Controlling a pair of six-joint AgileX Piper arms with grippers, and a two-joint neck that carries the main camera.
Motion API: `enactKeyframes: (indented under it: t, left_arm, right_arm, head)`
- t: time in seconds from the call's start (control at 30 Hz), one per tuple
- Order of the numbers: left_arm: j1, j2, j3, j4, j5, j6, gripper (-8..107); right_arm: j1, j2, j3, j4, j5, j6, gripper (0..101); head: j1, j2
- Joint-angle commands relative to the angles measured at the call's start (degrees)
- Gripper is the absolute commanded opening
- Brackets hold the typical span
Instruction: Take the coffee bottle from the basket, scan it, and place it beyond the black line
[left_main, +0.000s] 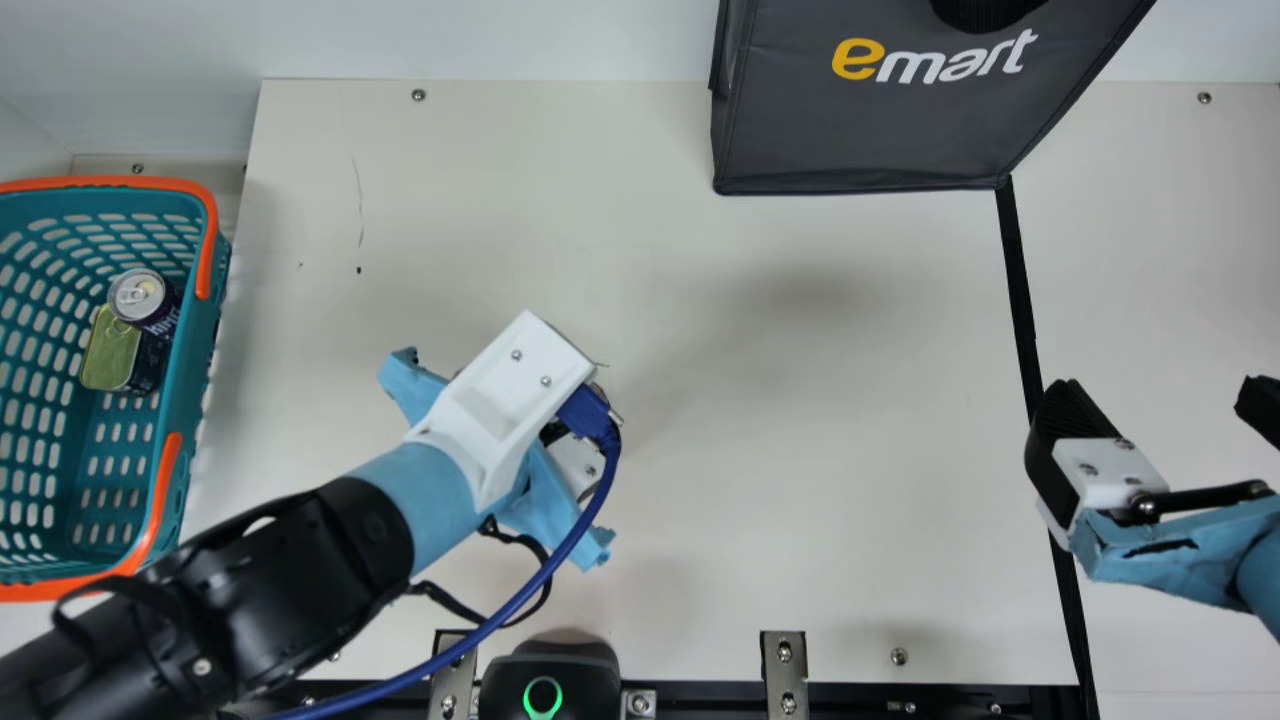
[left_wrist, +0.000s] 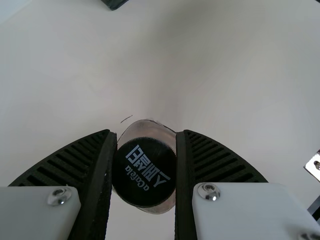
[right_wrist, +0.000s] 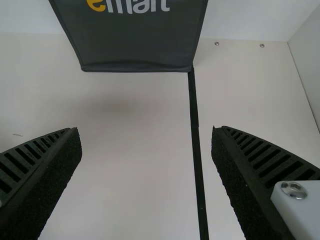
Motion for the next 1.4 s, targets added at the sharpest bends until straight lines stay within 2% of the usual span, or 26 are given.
enactKeyframes:
  t: [0.0,0.43,0.63,0.97,1.37]
  left_arm:
    - [0.8,-0.3,0.1,-2.7,-0.1,5.0,10]
    - [6.7,-1.1,-1.1,-16.8,1.2,21.4,10]
    - [9.3,-0.6,-1.3,-21.0,1.8,27.5,10]
    - [12.6,0.3,0.5,-24.4,1.0,33.8,10]
    - [13.0,0.4,3.0,-25.4,-0.6,35.0,10]
  right_arm:
    - [0.0,0.0,0.0,0.0,0.0,0.0,91]
    - [0.0,0.0,0.0,0.0,0.0,0.0,91]
    - [0.0,0.0,0.0,0.0,0.0,0.0,91]
    - [0.0,0.0,0.0,0.0,0.0,0.0,91]
    - [0.0,0.0,0.0,0.0,0.0,0.0,91]
  head:
    - [-1.0,0.0]
    - [-1.0,0.0]
    - [-1.0,0.0]
    - [-1.0,0.0]
    - [-1.0,0.0]
